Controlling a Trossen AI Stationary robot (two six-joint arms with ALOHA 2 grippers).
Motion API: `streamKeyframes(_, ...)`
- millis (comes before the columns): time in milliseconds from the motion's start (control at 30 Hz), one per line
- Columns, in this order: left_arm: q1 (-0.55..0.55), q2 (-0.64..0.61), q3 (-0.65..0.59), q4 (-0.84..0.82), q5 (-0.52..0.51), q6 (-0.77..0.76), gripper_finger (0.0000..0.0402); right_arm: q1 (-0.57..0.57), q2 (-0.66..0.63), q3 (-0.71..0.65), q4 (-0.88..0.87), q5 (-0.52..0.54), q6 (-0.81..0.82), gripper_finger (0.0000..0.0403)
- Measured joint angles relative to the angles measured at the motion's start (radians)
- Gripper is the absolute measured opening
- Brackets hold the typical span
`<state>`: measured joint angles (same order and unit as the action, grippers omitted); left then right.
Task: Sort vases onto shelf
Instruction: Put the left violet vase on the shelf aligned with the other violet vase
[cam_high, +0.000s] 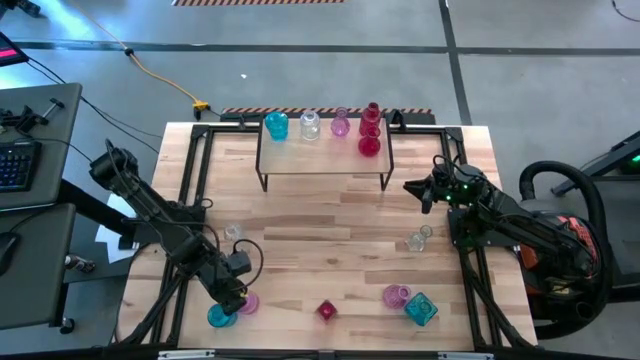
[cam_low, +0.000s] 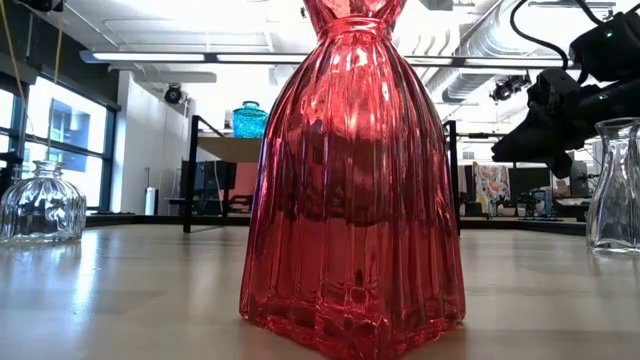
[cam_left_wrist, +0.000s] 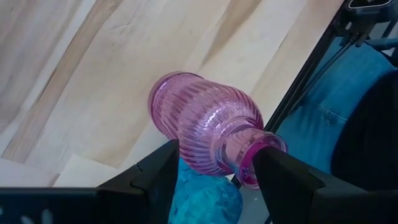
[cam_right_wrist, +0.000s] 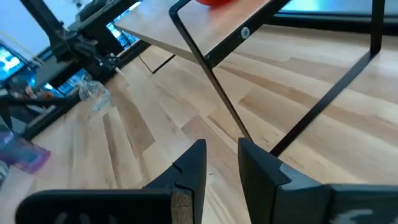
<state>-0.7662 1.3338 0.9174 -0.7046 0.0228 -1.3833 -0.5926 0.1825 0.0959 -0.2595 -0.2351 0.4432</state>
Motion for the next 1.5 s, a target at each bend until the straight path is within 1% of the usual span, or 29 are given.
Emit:
streamKeyframes(100,0.000,0.002,0.001,0.001,0.000,0.004,0.0181,0.000,0.000,0.000,0.000,0.000,0.050,0.0073)
streamKeyframes(167,0.000,0.002,0.001,0.000,-0.005,-0.003,0.0166,0.000,0.000,0.000,-0.001,0.001,0.051,0.0073)
streamKeyframes(533,0.001,0.000,0.002,-0.001,-0.008,-0.087,0.0050,0.000,0.000,0.000,-0.001,0.001,0.047,0.0073)
streamKeyframes(667,0.015,0.001,0.001,0.007,-0.007,-0.097,0.0025,0.000,0.000,0.000,-0.001,0.001,0.047,0.0073)
streamKeyframes(1000,0.077,0.002,0.000,0.034,0.005,-0.001,0.0021,0.000,0.000,0.000,-0.001,0.001,0.047,0.0073)
streamKeyframes(1133,0.114,-0.004,0.003,0.024,0.029,0.063,0.0021,0.000,0.000,0.000,-0.001,0.001,0.054,0.0073)
streamKeyframes(1267,0.175,-0.005,0.043,-0.036,0.013,0.169,0.0021,0.000,0.000,0.000,-0.001,0.001,0.054,0.0073)
streamKeyframes(1500,0.332,-0.007,0.185,-0.215,0.009,0.417,0.0021,0.000,0.000,0.000,-0.001,0.001,0.054,0.0073)
